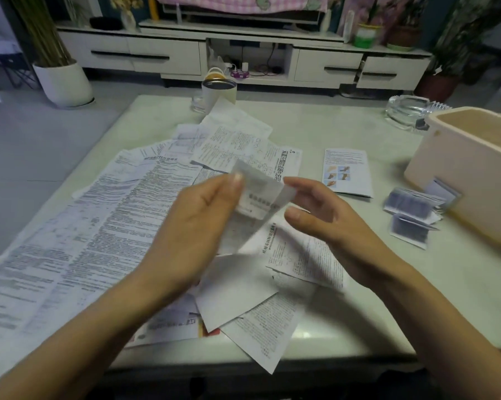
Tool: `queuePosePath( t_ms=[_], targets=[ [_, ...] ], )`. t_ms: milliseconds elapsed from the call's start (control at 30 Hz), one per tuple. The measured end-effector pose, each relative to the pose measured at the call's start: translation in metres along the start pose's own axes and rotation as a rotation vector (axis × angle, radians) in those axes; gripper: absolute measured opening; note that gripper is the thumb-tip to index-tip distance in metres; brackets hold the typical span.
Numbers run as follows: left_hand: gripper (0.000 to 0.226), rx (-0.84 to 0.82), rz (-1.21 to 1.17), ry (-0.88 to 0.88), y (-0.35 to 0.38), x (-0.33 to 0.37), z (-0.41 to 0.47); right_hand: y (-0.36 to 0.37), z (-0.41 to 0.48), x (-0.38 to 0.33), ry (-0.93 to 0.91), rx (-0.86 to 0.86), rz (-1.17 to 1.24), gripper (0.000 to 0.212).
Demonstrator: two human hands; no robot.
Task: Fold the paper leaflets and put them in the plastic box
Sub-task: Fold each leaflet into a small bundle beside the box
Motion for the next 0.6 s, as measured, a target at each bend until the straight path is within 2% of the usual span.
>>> queuePosePath(
  t_ms=[67,133,233,300,400,467,533,600],
  targets=[
    [0.041,0.006,-0.343,-0.201,-0.001,-0.004,0.000,0.004,-0.004,-0.007,-0.015,-0.068,0.048,0.060],
    [0.038,0.009,-0.582,-0.345,0.000,-0.013,0.001,0.009,-0.007,-0.011,-0.001,-0.115,0.109,0.051],
    [0.033,0.092,-0.667,-0.475,-0.002,-0.034,0.004,0.015,-0.012,-0.006,0.099,-0.169,0.262,0.057],
    [0.033,0.135,-0.655,-0.505,-0.001,-0.045,0.004,0.017,-0.013,-0.004,0.140,-0.150,0.258,0.052],
    [0.035,0.011,-0.561,-0.459,0.009,-0.045,0.002,0.005,-0.008,0.000,0.148,0.064,0.259,0.044],
    [0.059,-0.049,-0.320,-0.417,0.014,-0.046,-0.001,-0.007,-0.006,0.002,0.128,0.194,0.227,0.048],
    [0.080,-0.022,-0.133,-0.328,0.015,-0.043,-0.003,-0.017,-0.005,0.003,0.087,0.278,0.100,0.057],
    [0.084,0.012,-0.040,-0.227,0.014,-0.041,-0.003,-0.022,-0.007,-0.004,-0.050,0.352,-0.155,0.061]
  ],
)
Point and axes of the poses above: each hand's wrist, its own z-axis towards the middle knuckle, its own y-axis out of the palm, x = y × z, the point moved 6 cm from there along z, towards the middle knuckle
